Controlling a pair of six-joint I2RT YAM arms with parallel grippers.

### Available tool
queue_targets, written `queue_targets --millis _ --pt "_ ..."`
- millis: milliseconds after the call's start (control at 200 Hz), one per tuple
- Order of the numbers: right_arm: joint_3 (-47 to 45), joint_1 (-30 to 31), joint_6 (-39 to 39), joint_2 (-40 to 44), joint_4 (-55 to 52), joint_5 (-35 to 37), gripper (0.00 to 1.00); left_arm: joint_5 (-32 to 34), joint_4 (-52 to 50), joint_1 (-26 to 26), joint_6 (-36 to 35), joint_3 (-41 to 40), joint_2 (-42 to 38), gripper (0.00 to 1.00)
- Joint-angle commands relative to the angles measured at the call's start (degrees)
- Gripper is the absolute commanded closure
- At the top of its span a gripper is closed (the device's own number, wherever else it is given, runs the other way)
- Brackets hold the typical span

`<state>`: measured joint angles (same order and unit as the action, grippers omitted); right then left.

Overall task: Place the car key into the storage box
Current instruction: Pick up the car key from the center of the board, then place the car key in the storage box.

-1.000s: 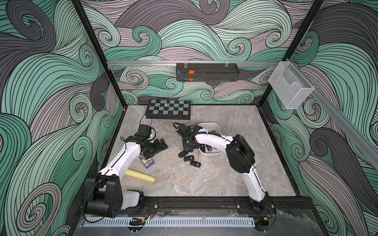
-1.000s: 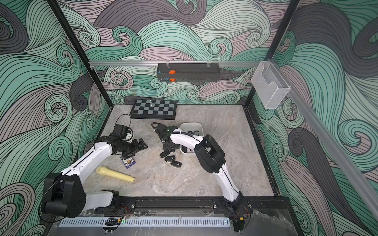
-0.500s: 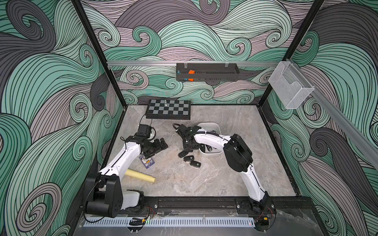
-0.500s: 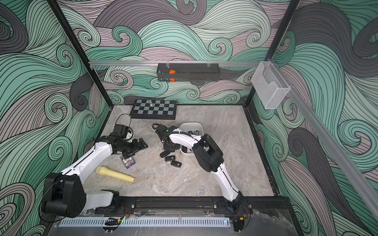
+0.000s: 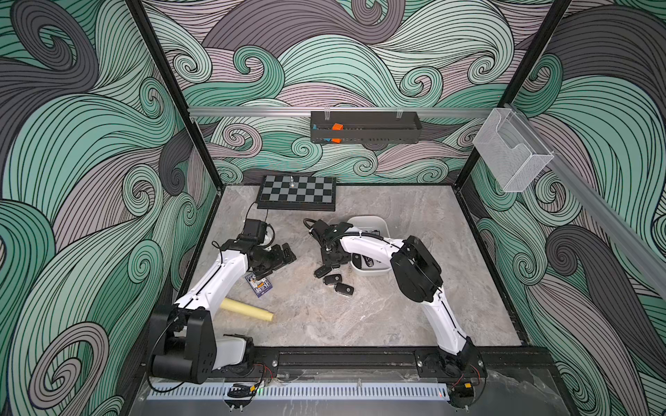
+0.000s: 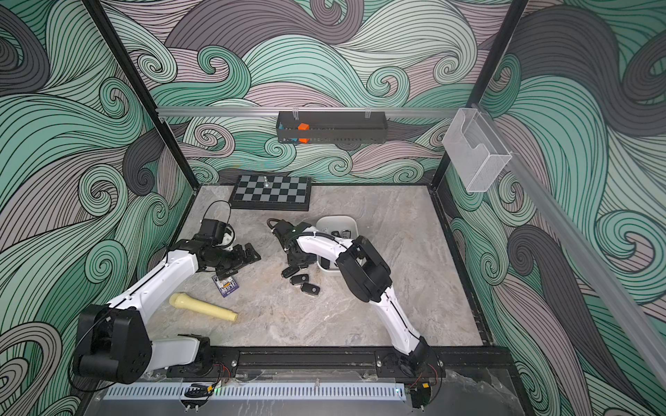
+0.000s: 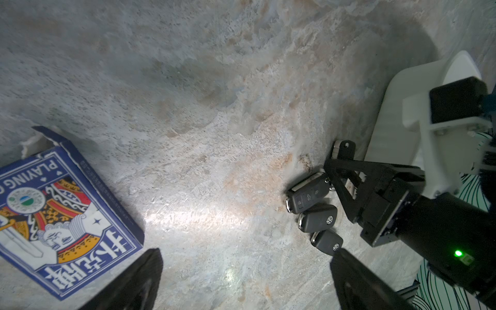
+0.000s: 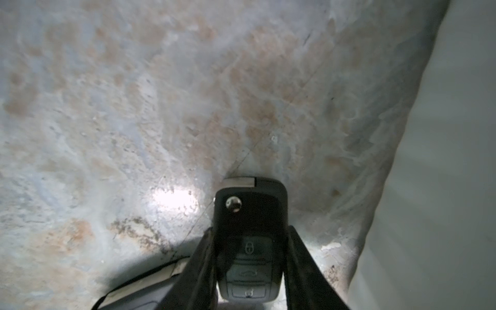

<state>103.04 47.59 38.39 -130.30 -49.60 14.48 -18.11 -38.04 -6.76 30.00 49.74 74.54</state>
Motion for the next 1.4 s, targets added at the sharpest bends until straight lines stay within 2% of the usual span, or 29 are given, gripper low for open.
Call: queue_targets --millis 0,355,670,806,966,1136,1391 --pt "2.0 0.0 -1.7 0.5 -1.4 0.6 0.72 -0.1 0.4 0.3 -0.7 -0.2 0.2 0.01" --pt "4.3 0.0 -9.3 9.1 -1.0 4.5 0.73 -1.2 0.6 0.4 -1.3 -0.5 0.9 0.01" --pt "-1.9 -1.1 -17.8 18.3 0.4 9.2 0.73 -2.8 1.7 0.3 -1.4 0.6 3.2 0.01" --pt "-5.6 -3.0 -19.4 21.4 1.0 10.5 0.73 -7.2 4.1 0.3 -1.9 1.8 8.0 0.01" --pt "-9.2 -7.0 -20.9 23.6 1.7 9.3 0.72 -10.5 5.8 0.0 -1.5 5.2 14.6 0.01" --pt "-12.4 -11.8 -23.0 23.9 3.4 6.5 0.71 -11.0 6.1 -0.5 -0.8 9.5 19.7 0.01" --pt "-12.8 -18.7 -22.8 20.2 5.2 0.7 0.71 -10.3 6.3 -1.5 1.8 13.7 22.2 0.01"
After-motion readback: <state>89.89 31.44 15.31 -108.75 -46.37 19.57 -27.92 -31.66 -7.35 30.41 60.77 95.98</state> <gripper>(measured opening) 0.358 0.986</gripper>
